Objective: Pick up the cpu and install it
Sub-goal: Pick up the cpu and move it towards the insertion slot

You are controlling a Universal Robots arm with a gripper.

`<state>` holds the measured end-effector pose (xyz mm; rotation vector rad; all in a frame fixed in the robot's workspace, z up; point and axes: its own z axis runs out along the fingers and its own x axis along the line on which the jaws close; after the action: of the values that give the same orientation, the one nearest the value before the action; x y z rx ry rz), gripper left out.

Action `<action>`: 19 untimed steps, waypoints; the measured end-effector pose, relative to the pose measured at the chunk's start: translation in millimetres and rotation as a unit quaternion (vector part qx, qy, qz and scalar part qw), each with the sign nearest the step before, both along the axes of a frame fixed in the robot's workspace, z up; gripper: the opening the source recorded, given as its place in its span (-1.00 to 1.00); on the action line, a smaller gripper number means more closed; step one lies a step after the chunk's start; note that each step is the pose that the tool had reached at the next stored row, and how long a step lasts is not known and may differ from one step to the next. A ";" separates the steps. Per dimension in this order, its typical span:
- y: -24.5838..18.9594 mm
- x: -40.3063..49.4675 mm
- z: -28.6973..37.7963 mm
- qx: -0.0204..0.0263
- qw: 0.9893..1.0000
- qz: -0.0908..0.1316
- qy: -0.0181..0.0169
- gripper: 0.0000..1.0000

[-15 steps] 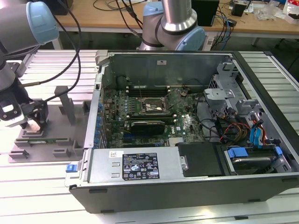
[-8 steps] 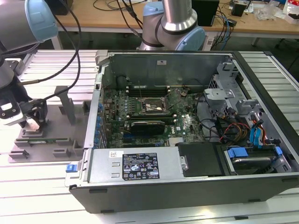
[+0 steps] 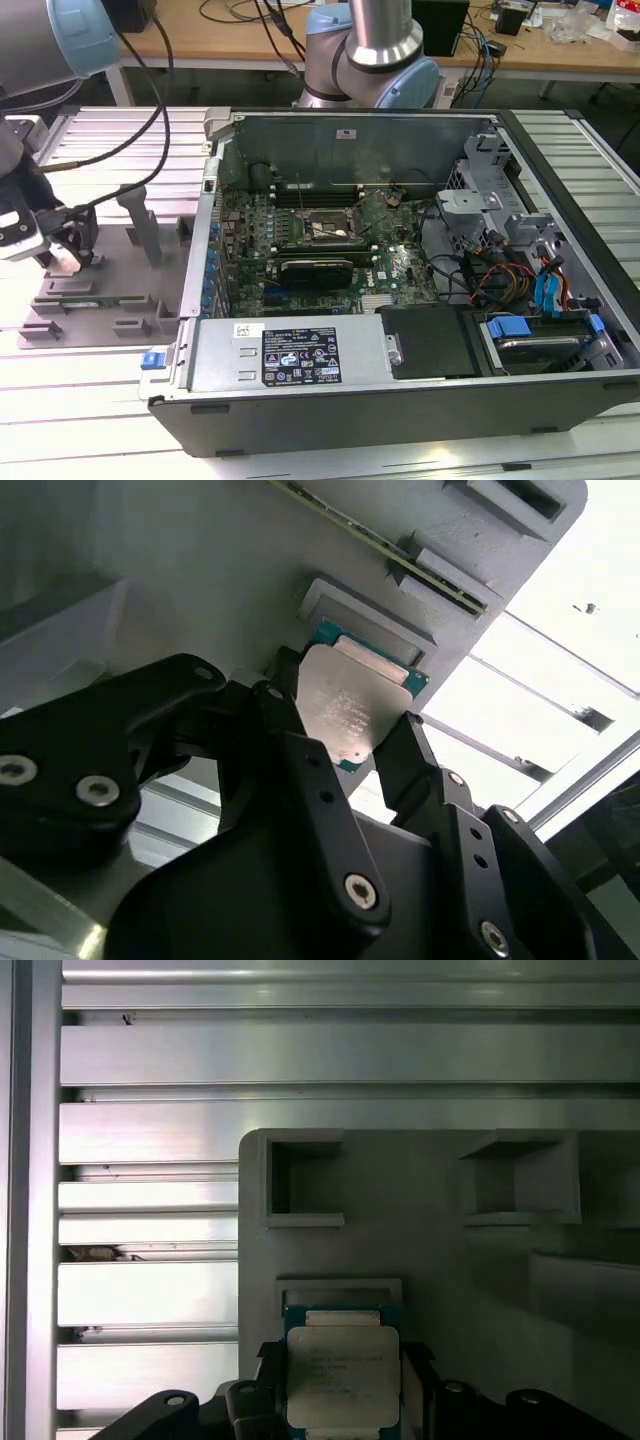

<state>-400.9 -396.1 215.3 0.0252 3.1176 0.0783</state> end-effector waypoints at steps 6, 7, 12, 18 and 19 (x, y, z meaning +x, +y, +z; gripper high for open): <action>0.4 0.1 19.4 -0.007 1.000 0.000 0.000 0.09; 0.7 0.0 24.0 -0.008 1.000 0.000 0.000 0.09; 1.2 0.0 38.2 -0.008 1.000 0.001 0.000 0.09; 1.3 0.0 50.2 -0.008 1.000 0.001 0.000 0.09; 1.4 0.0 51.9 -0.008 1.000 0.001 0.000 0.09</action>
<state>-400.9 -394.7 267.3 0.0225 3.1180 0.0522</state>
